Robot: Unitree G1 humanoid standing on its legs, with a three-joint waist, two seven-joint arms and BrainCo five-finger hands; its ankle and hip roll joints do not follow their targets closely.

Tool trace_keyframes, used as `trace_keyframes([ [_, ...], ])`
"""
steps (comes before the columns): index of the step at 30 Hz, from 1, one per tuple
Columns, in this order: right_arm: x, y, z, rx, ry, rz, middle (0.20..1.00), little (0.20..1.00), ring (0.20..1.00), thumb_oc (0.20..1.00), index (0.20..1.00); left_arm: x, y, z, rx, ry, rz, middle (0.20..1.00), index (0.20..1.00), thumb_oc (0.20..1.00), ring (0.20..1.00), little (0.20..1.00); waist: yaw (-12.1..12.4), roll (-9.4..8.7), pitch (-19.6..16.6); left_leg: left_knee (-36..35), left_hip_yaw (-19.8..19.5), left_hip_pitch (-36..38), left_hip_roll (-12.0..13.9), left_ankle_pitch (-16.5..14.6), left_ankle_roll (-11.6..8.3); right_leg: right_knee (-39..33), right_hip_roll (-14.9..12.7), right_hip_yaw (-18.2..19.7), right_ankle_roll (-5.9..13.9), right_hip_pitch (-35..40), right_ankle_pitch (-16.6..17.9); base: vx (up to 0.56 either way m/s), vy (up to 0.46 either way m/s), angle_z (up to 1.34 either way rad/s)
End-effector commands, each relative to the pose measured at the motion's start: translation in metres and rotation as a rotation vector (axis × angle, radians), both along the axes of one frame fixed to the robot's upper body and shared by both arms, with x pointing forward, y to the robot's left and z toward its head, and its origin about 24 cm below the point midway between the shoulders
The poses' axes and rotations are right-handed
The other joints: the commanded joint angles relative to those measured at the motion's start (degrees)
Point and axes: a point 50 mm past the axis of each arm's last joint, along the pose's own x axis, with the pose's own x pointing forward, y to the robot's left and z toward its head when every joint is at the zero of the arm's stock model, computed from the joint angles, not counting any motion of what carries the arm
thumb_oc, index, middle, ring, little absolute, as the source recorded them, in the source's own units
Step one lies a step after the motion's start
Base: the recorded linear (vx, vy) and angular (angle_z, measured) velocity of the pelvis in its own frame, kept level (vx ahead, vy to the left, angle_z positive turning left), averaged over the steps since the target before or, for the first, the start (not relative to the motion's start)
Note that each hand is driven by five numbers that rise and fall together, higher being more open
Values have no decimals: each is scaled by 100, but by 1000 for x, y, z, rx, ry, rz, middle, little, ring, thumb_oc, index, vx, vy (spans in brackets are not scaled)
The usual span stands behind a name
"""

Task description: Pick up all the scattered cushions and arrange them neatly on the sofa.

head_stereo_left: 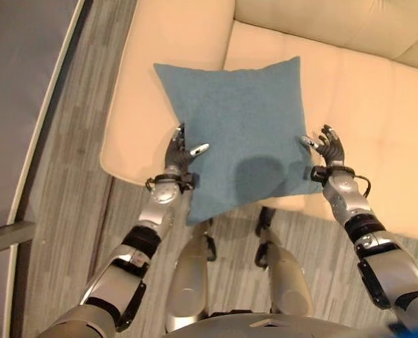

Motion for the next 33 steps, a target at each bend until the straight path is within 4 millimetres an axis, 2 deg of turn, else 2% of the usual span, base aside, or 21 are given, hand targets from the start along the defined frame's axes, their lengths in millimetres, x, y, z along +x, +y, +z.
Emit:
trace_keyframes([
  [1, 8, -3, 22, -49, -73, 35, 1000, 1000, 1000, 1000, 1000, 10, -16, 16, -70, -59, -42, 1000, 1000, 1000, 1000, 1000, -13, 18, -262, 361, -113, -233, 66, -349, -636, 443, -196, 46, 428, -673, -57, -34, -32, -2],
  [5, 14, 8, 26, -88, -62, 86, 1000, 1000, 1000, 1000, 1000, 15, -22, 33, -81, -119, -60, 1000, 1000, 1000, 1000, 1000, 22, 142, -171, 369, -98, -381, 77, -278, -675, 454, -212, 46, 439, -846, -32, -15, -11, -1],
  [7, 16, 12, 25, -98, -55, 102, 1000, 1000, 1000, 1000, 1000, 16, -24, 35, -81, -126, -67, 1000, 1000, 1000, 1000, 1000, 29, 171, -156, 356, -100, -419, 80, -254, -686, 457, -212, 42, 442, -888, -30, 0, 0, 0],
  [8, 18, 32, 23, -95, -46, 165, 1000, 1000, 1000, 1000, 1000, 17, -33, 41, -94, -150, -84, 1000, 1000, 1000, 1000, 1000, 46, 227, -104, 322, -120, -510, 78, -185, -706, 459, -210, 56, 445, -995, -4, 0, 0, 0],
  [10, 19, 49, 21, -96, -43, 216, 1000, 1000, 1000, 1000, 1000, 18, -40, 44, -109, -155, -91, 1000, 1000, 1000, 1000, 1000, 57, 254, -71, 286, -129, -534, 70, -153, -711, 444, -209, 42, 449, -1032, 17, -16, -11, 0],
  [11, 19, 49, 21, -96, -43, 216, 1000, 1000, 1000, 1000, 1000, 18, -40, 44, -109, -155, -91, 1000, 1000, 1000, 1000, 1000, 57, 254, -71, 286, -129, -534, 70, -153, -711, 444, -209, 42, 449, -1032, 17, 0, 0, 0],
  [12, 18, 71, 19, -95, -46, 276, 1000, 1000, 1000, 1000, 1000, 18, -48, 45, -118, -161, -96, 1000, 1000, 1000, 1000, 1000, 64, 273, -42, 266, -134, -557, 74, -125, -721, 430, -212, 36, 454, -1063, 34, -12, 3, 4],
  [14, 16, 91, 16, -65, -49, 325, 1000, 1000, 1000, 1000, 1000, 17, -56, 44, -148, -156, -98, 1000, 1000, 1000, 1000, 1000, 59, 283, -31, 246, -158, -556, 57, -121, -717, 403, -213, 51, 461, -1076, 67, 0, 0, 0],
  [15, 16, 92, 16, -65, -49, 325, 1000, 1000, 1000, 1000, 1000, 17, -56, 44, -148, -156, -98, 1000, 1000, 1000, 1000, 1000, 57, 282, -33, 245, -159, -556, 57, -120, -717, 402, -213, 50, 462, -1075, 68, 0, 0, 0],
  [18, 11, 113, 15, 10, -64, 362, 1000, 1000, 1000, 1000, 1000, 15, -64, 41, -196, -142, -88, 1000, 1000, 1000, 1000, 1000, 39, 284, -35, 226, -171, -540, 44, -121, -711, 349, -216, 57, 468, -1044, 101, 0, 0, 0],
  [19, 8, 125, 15, 80, -75, 378, 1000, 1000, 1000, 1000, 1000, 15, -66, 41, -222, -134, -74, 1000, 1000, 1000, 1000, 1000, 29, 273, -32, 231, -187, -531, 31, -126, -711, 305, -216, 64, 474, -1011, 124, 0, 0, 0],
  [21, 7, 130, 16, 113, -84, 381, 1000, 1000, 1000, 1000, 1000, 15, -68, 39, -229, -130, -72, 1000, 1000, 1000, 1000, 1000, 23, 269, -34, 228, -194, -517, 26, -130, -712, 275, -216, 65, 475, -983, 136, 0, 0, 0],
  [22, 5, 137, 18, 175, -97, 392, 485, 485, 485, 485, 485, 15, -68, 38, -239, -123, -63, 1000, 1000, 1000, 1000, 1000, 21, 252, -44, 229, -207, -491, 19, -139, -712, 222, -213, 67, 480, -929, 159, 0, 0, 0],
  [23, 5, 140, 19, 193, -104, 400, 200, 200, 200, 200, 200, 14, -69, 36, -241, -115, -67, 533, 533, 533, 533, 533, 19, 242, -53, 227, -208, -475, 21, -140, -713, 196, -207, 65, 479, -896, 163, -8, 17, 4],
  [24, 5, 140, 19, 193, -104, 401, 200, 200, 200, 200, 200, 14, -69, 36, -241, -115, -67, 420, 420, 420, 420, 420, 19, 242, -53, 227, -208, -475, 21, -140, -713, 195, -207, 65, 479, -896, 163, -5, 10, 4],
  [25, 2, 145, 20, 221, -113, 417, 200, 200, 200, 200, 200, 14, -68, 32, -230, -100, -63, 200, 200, 200, 200, 200, 20, 215, -91, 207, -222, -411, 18, -148, -713, 157, -193, 74, 484, -821, 173, 4, 5, 3],
  [27, 1, 147, 20, 238, -118, 423, 200, 200, 200, 200, 200, 13, -67, 29, -232, -90, -60, 200, 200, 200, 200, 200, 20, 199, -112, 196, -220, -363, 22, -153, -716, 123, -190, 71, 484, -757, 179, 0, 0, 0],
  [29, -5, 150, 15, 304, -118, 416, 200, 200, 200, 200, 200, 7, -66, 14, -255, -36, -41, 200, 200, 200, 200, 200, 19, 146, -165, 147, -238, -156, 27, -171, -718, 52, -163, 61, 477, -530, 180, 15, -4, 1],
  [33, -15, 150, 7, 420, -114, 374, 200, 200, 200, 200, 200, -1, -65, 0, -294, 13, -17, 200, 200, 200, 200, 200, -20, 74, -251, 47, -258, 216, 79, -207, -710, -4, -106, 42, 464, -163, 136, 41, -21, 5],
])
